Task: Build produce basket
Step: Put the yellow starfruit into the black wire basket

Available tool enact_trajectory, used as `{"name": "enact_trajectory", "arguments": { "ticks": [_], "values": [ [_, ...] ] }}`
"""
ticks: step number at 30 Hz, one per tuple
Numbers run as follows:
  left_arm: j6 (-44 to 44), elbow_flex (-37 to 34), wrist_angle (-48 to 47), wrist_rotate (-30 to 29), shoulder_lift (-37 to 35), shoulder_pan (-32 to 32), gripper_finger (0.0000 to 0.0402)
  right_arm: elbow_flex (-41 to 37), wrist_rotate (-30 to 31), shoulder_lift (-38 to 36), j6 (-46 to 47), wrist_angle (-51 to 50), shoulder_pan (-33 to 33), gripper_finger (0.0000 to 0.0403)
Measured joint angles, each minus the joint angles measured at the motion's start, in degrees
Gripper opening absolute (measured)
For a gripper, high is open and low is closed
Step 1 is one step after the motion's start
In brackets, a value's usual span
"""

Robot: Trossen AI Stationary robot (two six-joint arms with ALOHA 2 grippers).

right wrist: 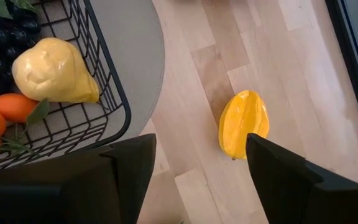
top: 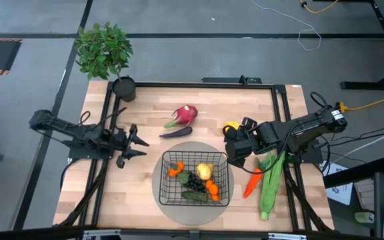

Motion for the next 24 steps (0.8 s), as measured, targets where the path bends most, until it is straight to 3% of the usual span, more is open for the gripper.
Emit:
{"name": "enact_trajectory", "arguments": {
  "ticks": [10, 24],
  "values": [
    [-1.84, 0.04, -14.73, 1.44, -10.92, 5.45, 0.017, -0.01, -0.02, 0.0, -1.08, -0.06, 0.0, 0.0237],
    [-1.84, 0.66, -16.8, 2.79, -9.6, 7.08, 0.017, -0.02, -0.2, 0.0, -1.02, 0.0, 0.0, 0.0237]
  ]
}}
